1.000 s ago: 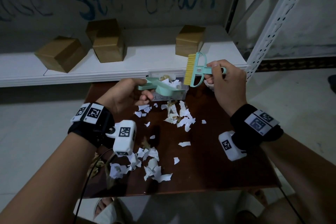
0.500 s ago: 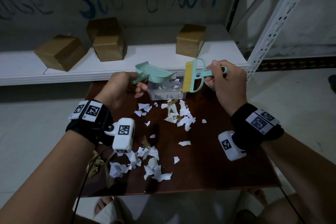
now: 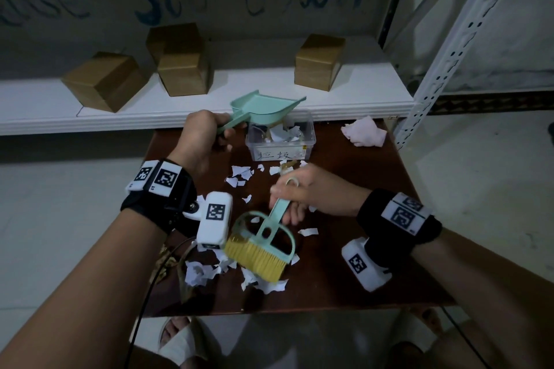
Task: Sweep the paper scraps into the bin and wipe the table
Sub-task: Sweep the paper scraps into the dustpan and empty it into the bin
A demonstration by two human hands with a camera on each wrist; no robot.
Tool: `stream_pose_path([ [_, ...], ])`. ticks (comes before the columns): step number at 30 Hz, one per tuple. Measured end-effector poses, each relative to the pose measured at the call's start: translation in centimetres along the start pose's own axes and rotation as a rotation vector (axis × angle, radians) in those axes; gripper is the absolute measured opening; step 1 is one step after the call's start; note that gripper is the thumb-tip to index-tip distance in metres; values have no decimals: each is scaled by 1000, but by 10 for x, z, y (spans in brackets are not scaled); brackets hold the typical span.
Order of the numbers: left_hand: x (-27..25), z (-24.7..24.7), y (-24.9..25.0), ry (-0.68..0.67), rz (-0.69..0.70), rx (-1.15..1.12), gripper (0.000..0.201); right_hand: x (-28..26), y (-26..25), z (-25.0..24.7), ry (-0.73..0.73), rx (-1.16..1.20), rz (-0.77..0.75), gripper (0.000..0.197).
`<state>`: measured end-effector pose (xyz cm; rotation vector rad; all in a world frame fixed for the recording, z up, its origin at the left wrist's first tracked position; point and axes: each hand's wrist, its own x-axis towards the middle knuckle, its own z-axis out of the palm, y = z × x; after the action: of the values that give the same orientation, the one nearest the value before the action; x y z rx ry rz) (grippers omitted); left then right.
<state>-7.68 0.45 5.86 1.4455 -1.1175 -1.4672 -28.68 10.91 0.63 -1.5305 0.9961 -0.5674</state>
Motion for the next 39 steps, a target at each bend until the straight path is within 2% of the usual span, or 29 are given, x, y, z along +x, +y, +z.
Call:
stream_pose_path([
  [6,1,1,-1,8,-23,-4,29,6,17,36,-226,-65,104,42],
  [9,0,-1,-2,1,-35,7,28,6,21,43,-255,-126,150,41],
  [15,-4,-2,-1,-50,-44,65,22,6,23,32,-95,-211,176,37],
  [18,-4,-4,-2,-73,-48,95,25,8,19,21,1,-248,186,39],
  [22,-2,-6,-3,-91,-50,111,23,8,13,1,105,-417,138,40],
  [28,-2,-7,-4,-77,-48,146,33,4,8,-27,245,-545,107,36],
  [39,-8,-6,-3,-183,-9,259,26,-9,-1,-51,364,-724,84,46],
])
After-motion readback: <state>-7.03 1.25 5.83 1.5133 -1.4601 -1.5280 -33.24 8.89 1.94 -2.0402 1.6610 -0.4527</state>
